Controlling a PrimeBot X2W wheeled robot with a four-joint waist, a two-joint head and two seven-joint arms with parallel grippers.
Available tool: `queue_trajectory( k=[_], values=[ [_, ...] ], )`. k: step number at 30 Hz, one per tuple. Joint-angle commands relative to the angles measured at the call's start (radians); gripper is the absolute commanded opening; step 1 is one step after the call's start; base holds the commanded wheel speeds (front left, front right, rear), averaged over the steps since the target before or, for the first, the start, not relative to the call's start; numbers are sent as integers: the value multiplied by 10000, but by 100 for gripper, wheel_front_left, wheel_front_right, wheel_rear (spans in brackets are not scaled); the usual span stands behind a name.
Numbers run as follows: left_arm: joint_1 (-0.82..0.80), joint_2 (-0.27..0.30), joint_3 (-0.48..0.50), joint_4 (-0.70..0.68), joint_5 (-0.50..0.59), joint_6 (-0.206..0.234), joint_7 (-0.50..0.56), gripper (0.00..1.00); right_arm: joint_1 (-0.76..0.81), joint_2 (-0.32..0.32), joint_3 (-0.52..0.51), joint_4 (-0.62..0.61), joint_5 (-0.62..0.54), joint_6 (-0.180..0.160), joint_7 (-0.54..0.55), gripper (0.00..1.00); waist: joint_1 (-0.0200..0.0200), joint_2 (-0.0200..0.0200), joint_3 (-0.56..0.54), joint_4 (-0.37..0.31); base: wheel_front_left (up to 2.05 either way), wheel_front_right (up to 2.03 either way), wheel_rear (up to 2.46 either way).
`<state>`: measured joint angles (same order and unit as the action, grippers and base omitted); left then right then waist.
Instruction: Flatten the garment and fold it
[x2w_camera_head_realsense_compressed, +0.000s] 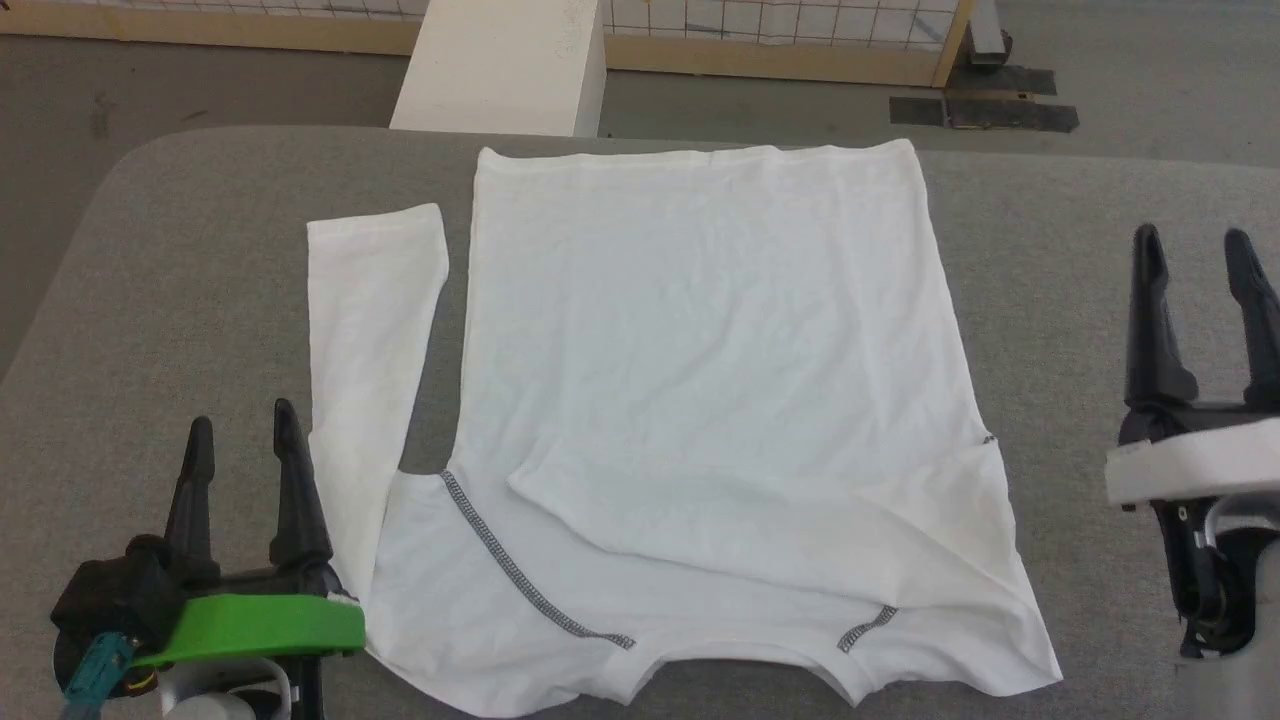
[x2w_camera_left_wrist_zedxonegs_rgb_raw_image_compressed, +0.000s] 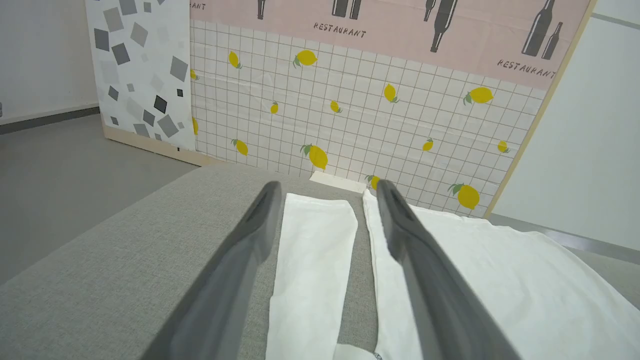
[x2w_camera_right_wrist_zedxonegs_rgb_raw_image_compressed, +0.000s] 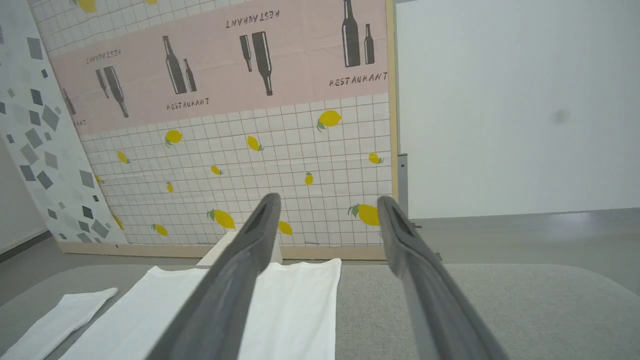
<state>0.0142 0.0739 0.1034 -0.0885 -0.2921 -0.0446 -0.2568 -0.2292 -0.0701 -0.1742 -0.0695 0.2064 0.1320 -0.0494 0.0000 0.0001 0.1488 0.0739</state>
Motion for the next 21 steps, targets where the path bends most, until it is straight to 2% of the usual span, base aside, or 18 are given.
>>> queue_trajectory(
  k=[1,5,10,15,21],
  values=[
    [-240,98,-29,119,-40,-71,-19,100,310,89,-198,-52,-234,-13,-224,100,0,-1,59,-87,0,0,0],
    [-662,256,-156,497,-35,-158,105,100,763,183,-548,17,-207,-13,-497,100,0,-1,224,-137,0,0,0],
    [-1725,691,-331,1160,-221,-402,669,100,832,194,-789,88,405,-13,-650,100,0,-1,567,-69,0,0,0],
    [-4013,1936,-308,2237,-681,-682,1984,100,523,196,-904,-274,545,-13,-576,100,0,-1,1439,-70,0,0,0],
    [-6598,3565,-298,3489,-1854,-825,4507,100,-153,197,-759,-914,603,-13,-372,100,0,-1,2900,-394,0,0,0]
  ],
)
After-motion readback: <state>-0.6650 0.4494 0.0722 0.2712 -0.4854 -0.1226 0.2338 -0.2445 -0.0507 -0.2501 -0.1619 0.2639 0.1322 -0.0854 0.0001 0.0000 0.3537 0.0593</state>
